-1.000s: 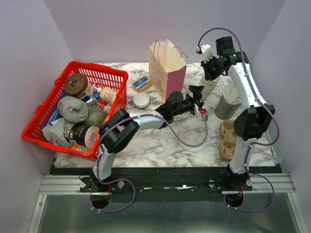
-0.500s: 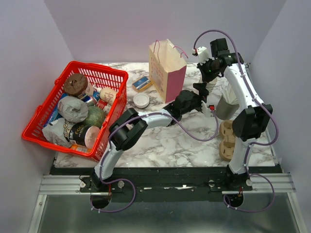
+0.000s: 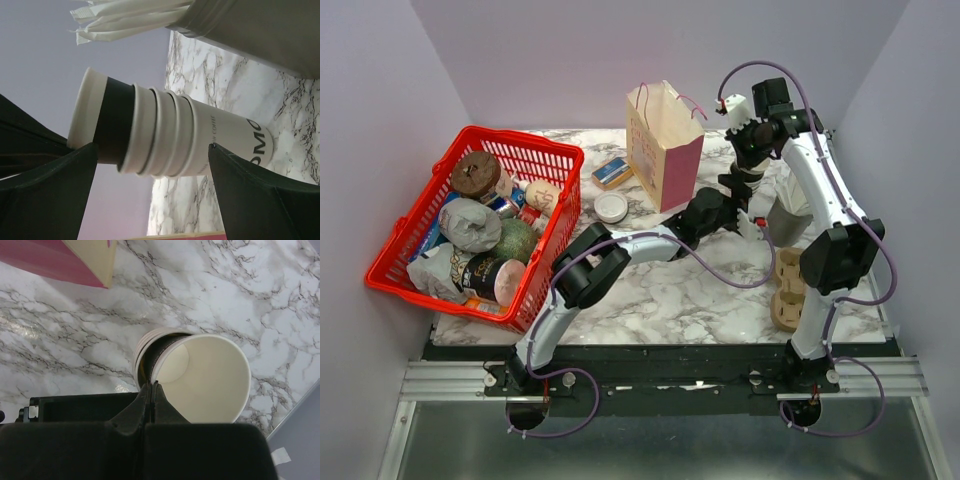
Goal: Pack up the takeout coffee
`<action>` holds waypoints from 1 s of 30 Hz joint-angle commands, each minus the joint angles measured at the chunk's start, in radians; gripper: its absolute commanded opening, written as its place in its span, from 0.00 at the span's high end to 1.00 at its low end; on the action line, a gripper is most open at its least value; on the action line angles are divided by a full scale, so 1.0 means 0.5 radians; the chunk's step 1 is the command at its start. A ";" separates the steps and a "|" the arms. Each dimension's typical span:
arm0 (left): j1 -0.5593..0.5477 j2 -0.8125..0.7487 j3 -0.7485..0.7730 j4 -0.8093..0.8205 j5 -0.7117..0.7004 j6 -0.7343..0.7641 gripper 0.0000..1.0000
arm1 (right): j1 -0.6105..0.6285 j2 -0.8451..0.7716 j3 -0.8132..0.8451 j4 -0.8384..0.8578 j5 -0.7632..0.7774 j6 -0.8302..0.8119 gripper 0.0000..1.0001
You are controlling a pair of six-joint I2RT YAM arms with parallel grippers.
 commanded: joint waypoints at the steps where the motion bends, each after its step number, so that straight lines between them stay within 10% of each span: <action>1: -0.015 0.059 0.053 -0.041 -0.057 0.014 0.01 | 0.023 -0.086 -0.025 -0.003 0.063 0.015 0.99; 17: -0.018 -0.171 -0.106 0.189 0.126 -0.256 0.01 | 0.035 -0.218 0.211 0.012 0.228 -0.050 0.99; 30: 0.053 -0.983 -0.734 0.061 0.590 -0.765 0.01 | 0.053 -0.457 0.162 0.012 0.201 -0.102 0.99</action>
